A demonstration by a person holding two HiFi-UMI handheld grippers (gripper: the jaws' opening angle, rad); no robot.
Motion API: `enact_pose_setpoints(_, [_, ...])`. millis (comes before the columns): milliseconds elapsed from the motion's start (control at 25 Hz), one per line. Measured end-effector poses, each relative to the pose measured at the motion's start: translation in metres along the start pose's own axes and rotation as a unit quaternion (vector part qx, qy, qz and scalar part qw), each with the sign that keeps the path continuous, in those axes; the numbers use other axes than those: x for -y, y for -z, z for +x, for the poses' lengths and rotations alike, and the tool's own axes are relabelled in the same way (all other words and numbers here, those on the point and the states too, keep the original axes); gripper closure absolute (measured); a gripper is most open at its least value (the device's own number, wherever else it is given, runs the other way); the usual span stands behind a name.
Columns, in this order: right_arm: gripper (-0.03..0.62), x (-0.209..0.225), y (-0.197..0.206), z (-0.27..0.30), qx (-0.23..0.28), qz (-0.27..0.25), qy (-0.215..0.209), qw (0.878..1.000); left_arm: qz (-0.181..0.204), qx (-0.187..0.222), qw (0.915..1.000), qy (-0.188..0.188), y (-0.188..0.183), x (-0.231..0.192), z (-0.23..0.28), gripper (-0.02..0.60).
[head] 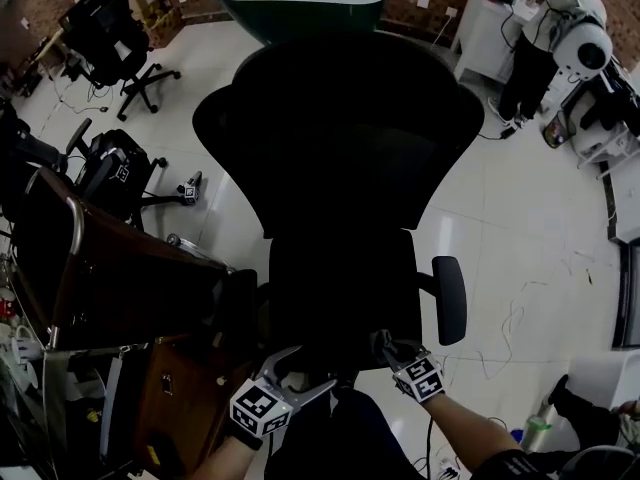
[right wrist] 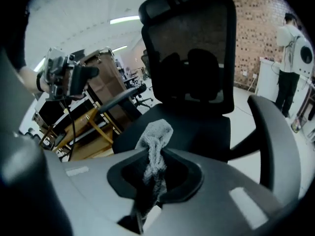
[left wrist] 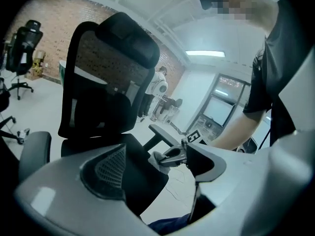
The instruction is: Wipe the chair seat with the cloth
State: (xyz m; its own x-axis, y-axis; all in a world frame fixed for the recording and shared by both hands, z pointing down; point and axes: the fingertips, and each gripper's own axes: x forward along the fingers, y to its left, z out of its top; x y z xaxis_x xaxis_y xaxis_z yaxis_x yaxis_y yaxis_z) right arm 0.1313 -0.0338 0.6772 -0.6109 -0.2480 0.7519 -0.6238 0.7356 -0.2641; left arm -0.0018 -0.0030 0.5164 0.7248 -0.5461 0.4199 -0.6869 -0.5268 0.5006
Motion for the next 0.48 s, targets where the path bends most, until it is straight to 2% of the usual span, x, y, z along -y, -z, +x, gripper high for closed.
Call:
enact_pose_setpoints(280, [0.546, -0.077, -0.106, -0.070, 0.107, -0.031, -0.047, 0.993, 0.012, 0.048, 0.9985, -0.021, -0.055, 0.038, -0.049, 0.173])
enact_pose_setpoints(480, [0.546, -0.124, -0.143, -0.124, 0.163, -0.037, -0.057, 0.984, 0.041, 0.071, 0.9964, -0.019, -0.071, 0.073, -0.088, 0.173])
